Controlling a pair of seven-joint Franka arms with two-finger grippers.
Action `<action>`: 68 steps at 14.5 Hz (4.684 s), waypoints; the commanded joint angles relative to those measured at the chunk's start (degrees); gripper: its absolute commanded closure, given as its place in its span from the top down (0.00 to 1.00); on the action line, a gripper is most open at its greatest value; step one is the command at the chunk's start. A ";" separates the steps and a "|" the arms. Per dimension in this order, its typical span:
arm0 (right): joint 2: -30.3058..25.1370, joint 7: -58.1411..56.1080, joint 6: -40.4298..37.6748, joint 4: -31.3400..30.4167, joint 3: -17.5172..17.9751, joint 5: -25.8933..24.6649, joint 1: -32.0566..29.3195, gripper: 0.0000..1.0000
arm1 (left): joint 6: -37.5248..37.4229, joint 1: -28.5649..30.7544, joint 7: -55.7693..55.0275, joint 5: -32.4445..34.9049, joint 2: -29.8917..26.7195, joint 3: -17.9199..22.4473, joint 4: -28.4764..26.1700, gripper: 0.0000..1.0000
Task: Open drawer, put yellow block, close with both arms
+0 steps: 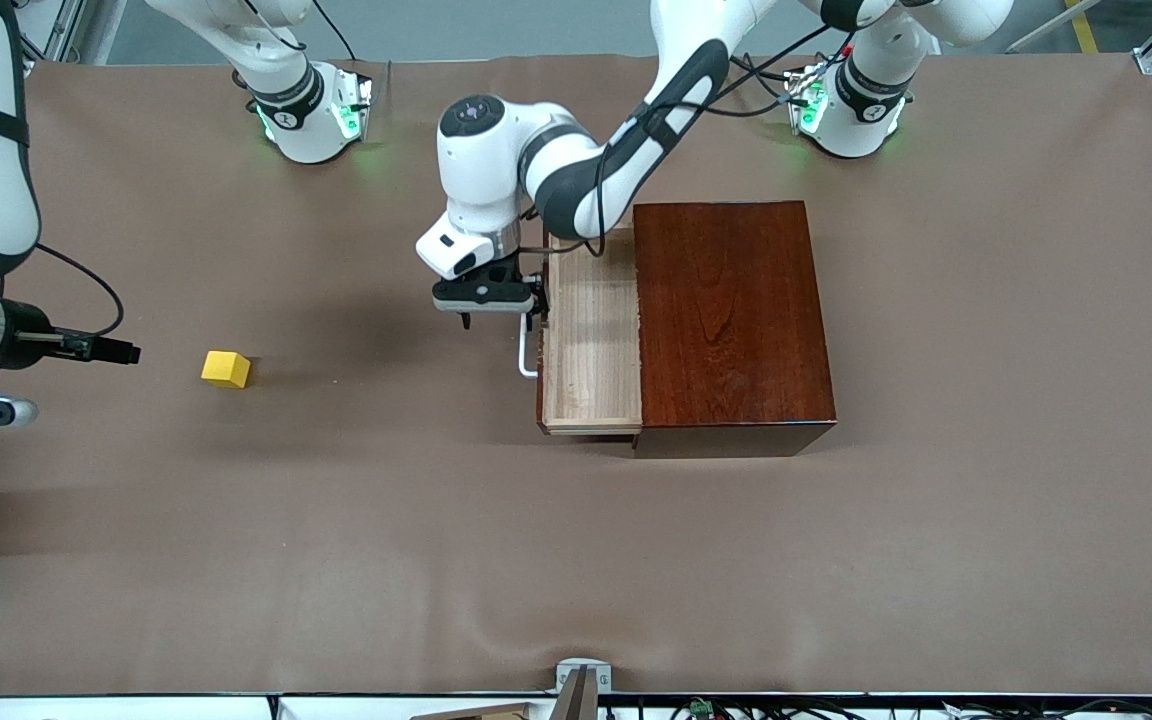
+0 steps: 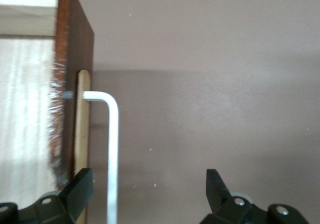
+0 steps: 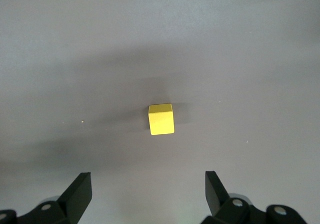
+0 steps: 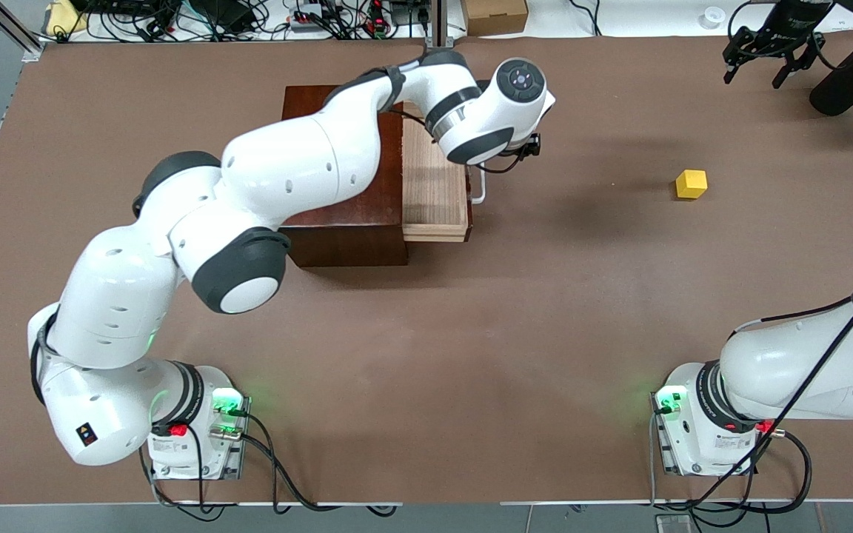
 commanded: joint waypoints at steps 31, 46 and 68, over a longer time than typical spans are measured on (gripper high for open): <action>5.98 -0.41 41.71 -30.09 0.71 -0.48 -1.66 1.00 | -38.12 46.41 49.77 -6.66 -43.61 1.54 -15.86 1.00; 4.94 -5.87 36.22 -28.80 0.88 -0.48 -3.50 0.06 | -36.44 48.61 55.41 -9.29 -43.88 1.64 -16.05 1.00; -3.94 22.32 8.94 -15.07 1.41 7.08 12.92 0.06 | -35.74 47.90 56.03 -10.79 -42.65 1.47 -16.57 1.00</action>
